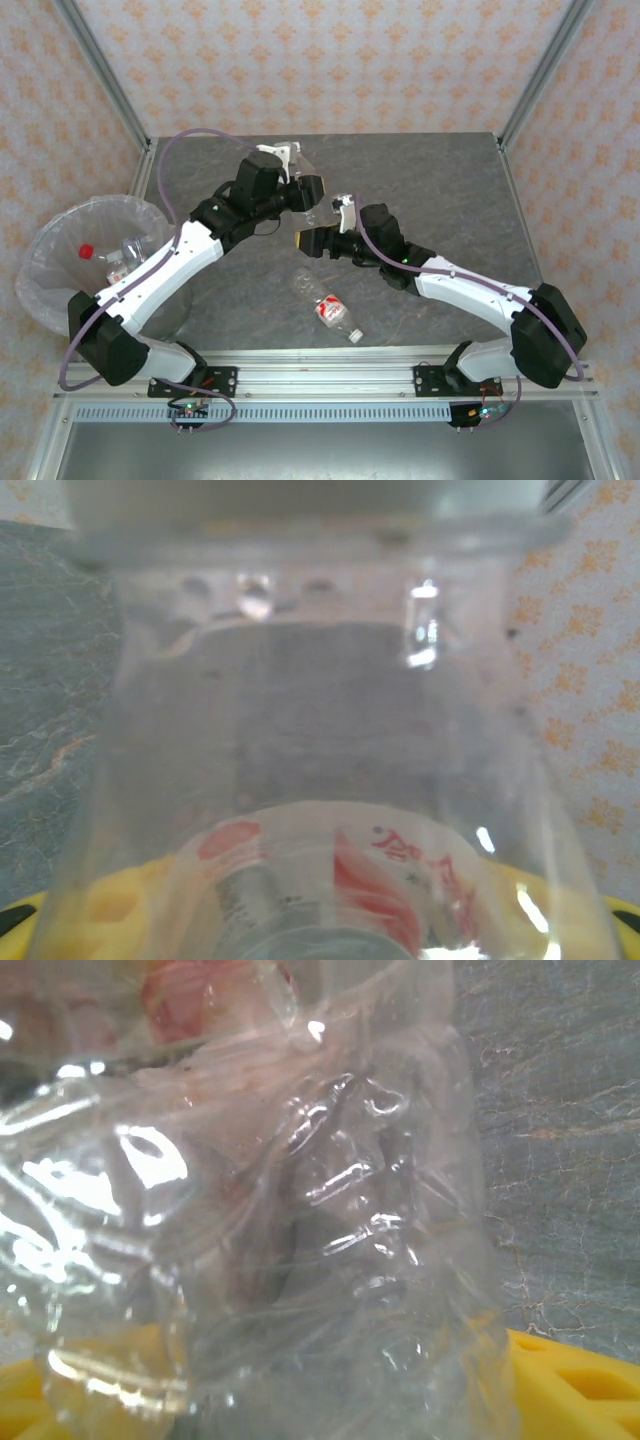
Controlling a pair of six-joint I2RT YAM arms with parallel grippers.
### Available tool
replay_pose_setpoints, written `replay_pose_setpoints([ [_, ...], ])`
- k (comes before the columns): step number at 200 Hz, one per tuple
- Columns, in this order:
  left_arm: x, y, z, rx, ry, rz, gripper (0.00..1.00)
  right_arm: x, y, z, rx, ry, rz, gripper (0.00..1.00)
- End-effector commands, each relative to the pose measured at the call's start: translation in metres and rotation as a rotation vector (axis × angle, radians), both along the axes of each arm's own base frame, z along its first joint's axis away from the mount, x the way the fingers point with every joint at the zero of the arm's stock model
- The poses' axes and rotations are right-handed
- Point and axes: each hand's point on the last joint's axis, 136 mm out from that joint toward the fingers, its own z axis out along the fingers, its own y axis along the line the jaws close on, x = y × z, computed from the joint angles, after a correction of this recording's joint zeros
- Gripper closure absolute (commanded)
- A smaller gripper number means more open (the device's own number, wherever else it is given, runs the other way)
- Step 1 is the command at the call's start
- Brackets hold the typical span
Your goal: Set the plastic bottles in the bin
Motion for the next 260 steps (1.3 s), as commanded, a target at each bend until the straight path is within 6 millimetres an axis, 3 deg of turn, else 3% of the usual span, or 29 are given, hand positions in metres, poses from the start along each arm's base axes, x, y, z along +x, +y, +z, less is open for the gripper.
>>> replay_pose_setpoints([
  [1, -0.003, 0.016, 0.021, 0.021, -0.062, 0.055, 0.43, -0.007, -0.005, 0.021, 0.014, -0.114, 0.016, 0.21],
  [33, -0.005, 0.032, 0.025, 0.059, -0.073, 0.111, 0.43, -0.008, -0.021, 0.017, -0.061, -0.171, -0.022, 0.14],
  [50, -0.007, 0.042, 0.026, 0.082, -0.075, 0.148, 0.43, -0.004, -0.032, 0.012, -0.102, -0.192, -0.068, 0.00],
  [64, -0.008, 0.051, 0.028, 0.099, -0.079, 0.176, 0.43, 0.002, -0.040, 0.000, -0.150, -0.197, -0.119, 0.01],
  [72, -0.009, 0.058, 0.030, 0.106, -0.082, 0.194, 0.43, 0.003, -0.048, 0.007, -0.148, -0.221, -0.153, 0.01],
  [146, -0.028, 0.125, 0.050, 0.192, -0.110, 0.374, 0.43, 0.038, -0.106, -0.018, -0.280, -0.210, -0.528, 0.01],
  [189, -0.042, 0.151, 0.066, 0.227, -0.140, 0.425, 0.43, 0.050, -0.140, -0.033, -0.319, -0.168, -0.730, 0.01],
  [232, -0.060, 0.179, 0.088, 0.328, -0.178, 0.492, 0.43, 0.054, -0.151, -0.042, -0.281, -0.121, -0.780, 0.01],
  [260, -0.071, 0.200, 0.122, 0.400, -0.255, 0.549, 0.43, 0.058, -0.156, -0.045, -0.268, -0.102, -0.802, 0.01],
])
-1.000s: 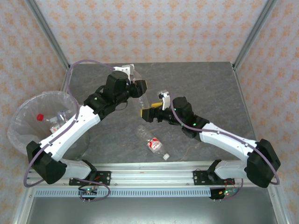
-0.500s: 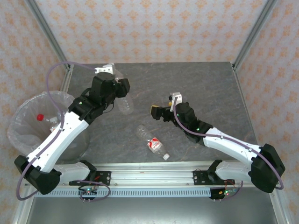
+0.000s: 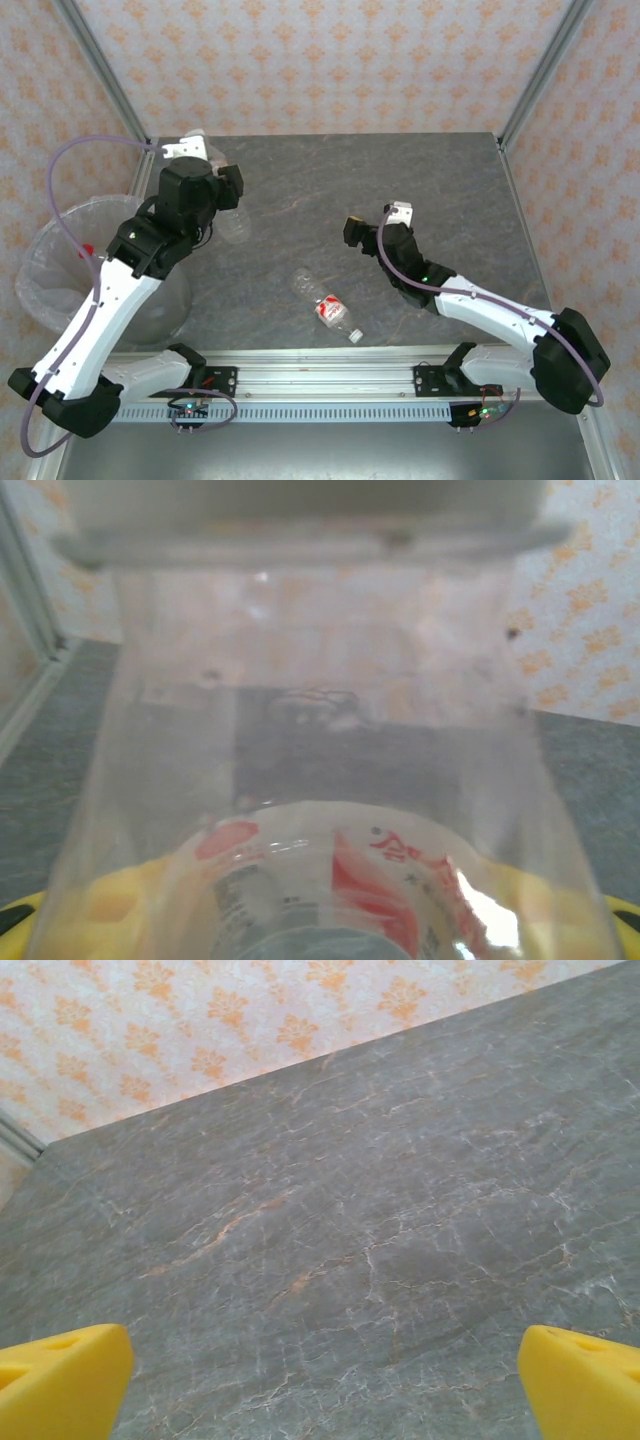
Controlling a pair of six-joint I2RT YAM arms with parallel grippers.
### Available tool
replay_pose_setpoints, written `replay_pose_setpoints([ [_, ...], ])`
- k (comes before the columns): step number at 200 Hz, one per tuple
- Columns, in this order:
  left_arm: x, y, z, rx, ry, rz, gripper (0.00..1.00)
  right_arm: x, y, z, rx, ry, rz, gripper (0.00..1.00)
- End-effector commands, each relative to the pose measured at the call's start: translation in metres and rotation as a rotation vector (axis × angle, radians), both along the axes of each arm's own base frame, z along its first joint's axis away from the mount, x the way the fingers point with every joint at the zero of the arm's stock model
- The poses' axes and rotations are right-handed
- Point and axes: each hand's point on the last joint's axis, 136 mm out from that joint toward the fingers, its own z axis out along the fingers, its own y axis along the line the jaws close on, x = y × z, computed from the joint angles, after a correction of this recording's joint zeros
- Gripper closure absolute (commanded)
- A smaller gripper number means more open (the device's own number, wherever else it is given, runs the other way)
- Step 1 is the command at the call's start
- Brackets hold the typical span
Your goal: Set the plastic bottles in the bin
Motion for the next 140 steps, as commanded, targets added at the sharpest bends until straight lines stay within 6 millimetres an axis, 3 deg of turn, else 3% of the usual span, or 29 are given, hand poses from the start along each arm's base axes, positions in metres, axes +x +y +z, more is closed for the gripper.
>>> replay_pose_setpoints([
  [1, -0.018, 0.033, 0.039, 0.115, -0.071, 0.093, 0.43, 0.004, -0.010, -0.006, 0.026, 0.009, -0.059, 0.01],
  [38, -0.033, 0.064, 0.087, 0.218, -0.186, 0.210, 0.43, 0.009, -0.009, -0.003, 0.080, 0.013, -0.062, 0.01],
  [64, -0.049, 0.086, 0.103, 0.312, -0.204, 0.300, 0.43, 0.009, -0.010, -0.005, 0.097, 0.021, -0.063, 0.01],
  [115, -0.096, 0.152, 0.098, 0.479, -0.115, 0.547, 0.43, 0.011, -0.015, -0.018, 0.123, 0.033, -0.089, 0.01],
  [140, -0.113, 0.177, 0.079, 0.536, -0.050, 0.647, 0.43, 0.016, -0.011, -0.023, 0.134, 0.043, -0.082, 0.01],
])
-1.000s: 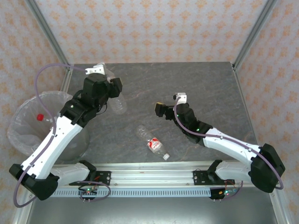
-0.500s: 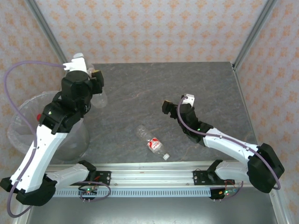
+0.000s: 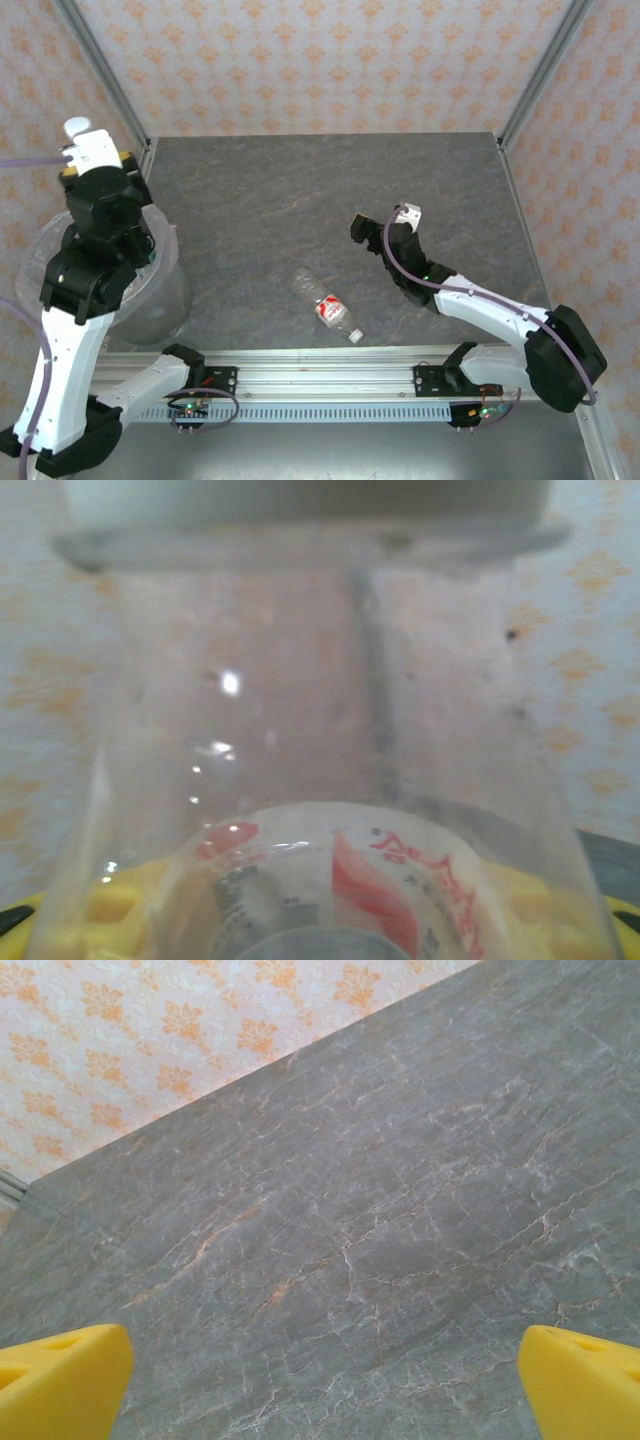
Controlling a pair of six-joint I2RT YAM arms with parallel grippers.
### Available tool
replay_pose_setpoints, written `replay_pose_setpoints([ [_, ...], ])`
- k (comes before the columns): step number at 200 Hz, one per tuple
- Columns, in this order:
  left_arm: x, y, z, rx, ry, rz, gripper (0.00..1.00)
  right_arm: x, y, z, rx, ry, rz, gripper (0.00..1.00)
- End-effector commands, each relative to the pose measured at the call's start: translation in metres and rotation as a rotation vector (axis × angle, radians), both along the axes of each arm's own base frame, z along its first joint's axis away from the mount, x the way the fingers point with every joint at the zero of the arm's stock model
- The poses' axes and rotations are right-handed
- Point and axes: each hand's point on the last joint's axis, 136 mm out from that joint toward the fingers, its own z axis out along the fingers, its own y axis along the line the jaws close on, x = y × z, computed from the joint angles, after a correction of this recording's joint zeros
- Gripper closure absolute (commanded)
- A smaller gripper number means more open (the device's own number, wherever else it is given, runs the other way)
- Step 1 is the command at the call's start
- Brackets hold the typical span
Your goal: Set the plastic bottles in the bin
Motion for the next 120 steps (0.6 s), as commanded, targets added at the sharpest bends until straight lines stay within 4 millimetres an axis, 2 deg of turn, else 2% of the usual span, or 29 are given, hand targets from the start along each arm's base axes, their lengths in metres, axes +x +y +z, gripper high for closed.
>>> replay_pose_setpoints([
  [1, -0.022, 0.027, -0.016, 0.078, 0.088, 0.144, 0.43, 0.005, 0.004, -0.002, 0.040, -0.005, -0.003, 0.01],
  [26, -0.022, 0.045, -0.048, 0.046, 0.172, 0.213, 0.43, 0.009, 0.012, -0.005, 0.043, 0.008, 0.021, 0.01],
  [41, -0.023, 0.054, -0.060, 0.018, 0.186, 0.245, 0.44, 0.011, 0.016, -0.004, 0.048, 0.011, 0.032, 0.01],
  [120, -0.031, 0.104, -0.092, -0.080, 0.156, 0.457, 0.45, 0.004, 0.005, -0.012, 0.016, 0.019, 0.017, 0.01],
])
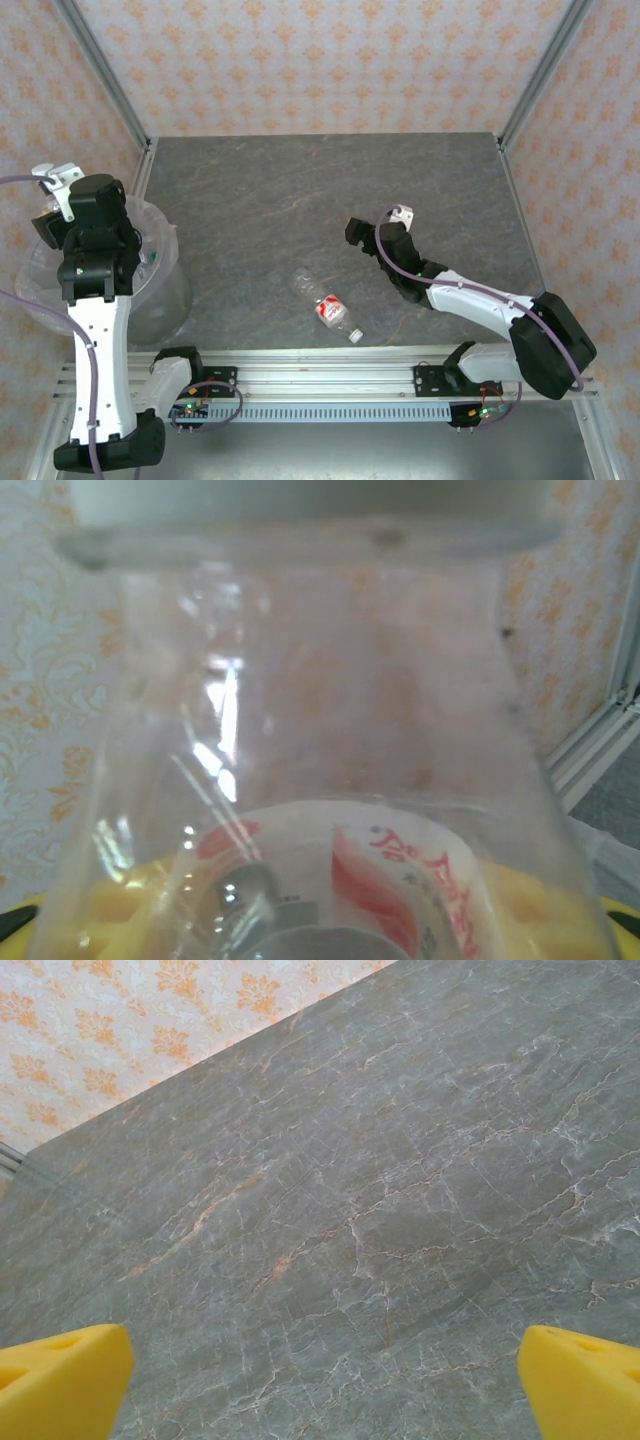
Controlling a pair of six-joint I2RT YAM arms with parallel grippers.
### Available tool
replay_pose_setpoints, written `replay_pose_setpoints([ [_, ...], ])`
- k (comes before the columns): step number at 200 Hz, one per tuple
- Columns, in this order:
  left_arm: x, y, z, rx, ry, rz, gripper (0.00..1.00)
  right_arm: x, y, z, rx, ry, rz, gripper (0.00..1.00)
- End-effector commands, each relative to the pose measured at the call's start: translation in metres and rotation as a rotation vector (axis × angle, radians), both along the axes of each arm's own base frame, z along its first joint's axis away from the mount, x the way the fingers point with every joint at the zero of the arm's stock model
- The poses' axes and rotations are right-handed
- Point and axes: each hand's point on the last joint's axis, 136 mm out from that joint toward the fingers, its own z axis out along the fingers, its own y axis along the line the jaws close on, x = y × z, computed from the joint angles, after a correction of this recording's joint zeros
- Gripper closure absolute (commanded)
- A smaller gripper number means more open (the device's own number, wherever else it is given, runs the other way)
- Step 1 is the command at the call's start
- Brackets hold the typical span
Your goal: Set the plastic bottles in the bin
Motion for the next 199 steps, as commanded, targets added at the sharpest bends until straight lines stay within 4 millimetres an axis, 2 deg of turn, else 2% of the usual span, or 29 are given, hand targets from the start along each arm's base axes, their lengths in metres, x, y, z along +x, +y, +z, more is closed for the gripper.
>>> replay_pose_setpoints([
  [1, -0.004, 0.013, -0.001, -0.015, -0.070, 0.069, 0.45, 0.000, -0.007, 0.007, 0.011, -0.023, -0.025, 0.01],
  [26, -0.021, 0.033, -0.008, -0.026, -0.091, 0.194, 0.44, 0.000, -0.008, 0.007, -0.002, -0.027, -0.026, 0.01],
  [69, -0.038, 0.049, -0.018, -0.007, -0.038, 0.318, 0.43, 0.002, -0.007, 0.006, -0.021, -0.024, -0.021, 0.01],
  [112, -0.040, 0.055, -0.037, -0.012, 0.069, 0.363, 0.39, 0.007, 0.000, 0.007, -0.041, -0.014, 0.001, 0.01],
  [140, -0.035, 0.057, -0.048, -0.037, 0.119, 0.364, 0.37, 0.009, 0.003, 0.004, -0.042, -0.004, 0.006, 0.01],
  [164, -0.029, 0.056, -0.067, -0.095, 0.190, 0.344, 0.35, 0.008, 0.001, 0.001, -0.041, 0.003, -0.001, 0.01],
  [178, -0.024, 0.054, -0.078, -0.136, 0.230, 0.321, 0.29, 0.006, -0.001, -0.001, -0.045, 0.006, -0.007, 0.01],
  [199, -0.011, 0.046, -0.079, -0.219, 0.221, 0.247, 0.05, 0.006, -0.004, -0.001, -0.055, 0.007, -0.014, 0.01],
])
